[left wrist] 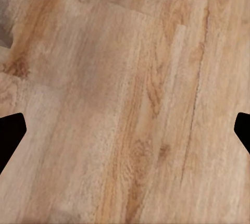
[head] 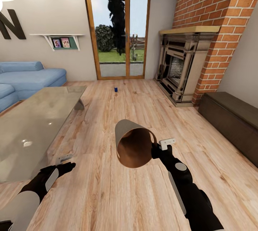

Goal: Put the three can of soda from the living room inside the tash can in the kitchen.

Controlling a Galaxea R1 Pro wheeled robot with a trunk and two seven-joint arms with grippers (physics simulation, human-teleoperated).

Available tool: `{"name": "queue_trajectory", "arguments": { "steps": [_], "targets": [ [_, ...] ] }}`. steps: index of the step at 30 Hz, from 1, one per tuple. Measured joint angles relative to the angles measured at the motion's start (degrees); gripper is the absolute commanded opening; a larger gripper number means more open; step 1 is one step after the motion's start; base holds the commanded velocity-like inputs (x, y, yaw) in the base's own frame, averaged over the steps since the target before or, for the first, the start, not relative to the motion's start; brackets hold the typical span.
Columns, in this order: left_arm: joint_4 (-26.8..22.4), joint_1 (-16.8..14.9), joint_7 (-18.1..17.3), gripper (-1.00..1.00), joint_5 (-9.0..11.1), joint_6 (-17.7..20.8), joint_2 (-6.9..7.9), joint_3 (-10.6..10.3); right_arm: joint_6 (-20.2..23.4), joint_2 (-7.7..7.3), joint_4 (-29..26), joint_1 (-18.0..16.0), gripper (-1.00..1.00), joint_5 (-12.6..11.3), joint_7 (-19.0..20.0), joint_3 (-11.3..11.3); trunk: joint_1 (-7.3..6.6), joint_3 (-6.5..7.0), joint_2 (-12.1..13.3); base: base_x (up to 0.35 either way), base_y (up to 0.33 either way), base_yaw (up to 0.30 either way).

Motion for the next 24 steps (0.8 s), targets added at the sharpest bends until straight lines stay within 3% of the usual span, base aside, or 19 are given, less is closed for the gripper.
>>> {"name": "queue_trajectory", "arguments": {
  "steps": [12, 24],
  "targets": [
    [0.1, 3.4, -2.2, 1.0, 0.0, -0.8, 0.69, 0.2, 0.0, -0.39, -0.3, 0.0, -1.0, 0.0, 0.1, -0.3, 0.0, 0.0, 0.0, 0.0, 0.0, 0.0],
    [0.4, 3.8, -2.0, 1.0, 0.0, -1.0, 0.69, 0.1, 2.9, -0.28, -0.2, 0.0, -1.0, 0.0, 0.1, -0.4, 0.0, 0.0, 0.0, 0.0, 0.0, 0.0]
  ]
}}
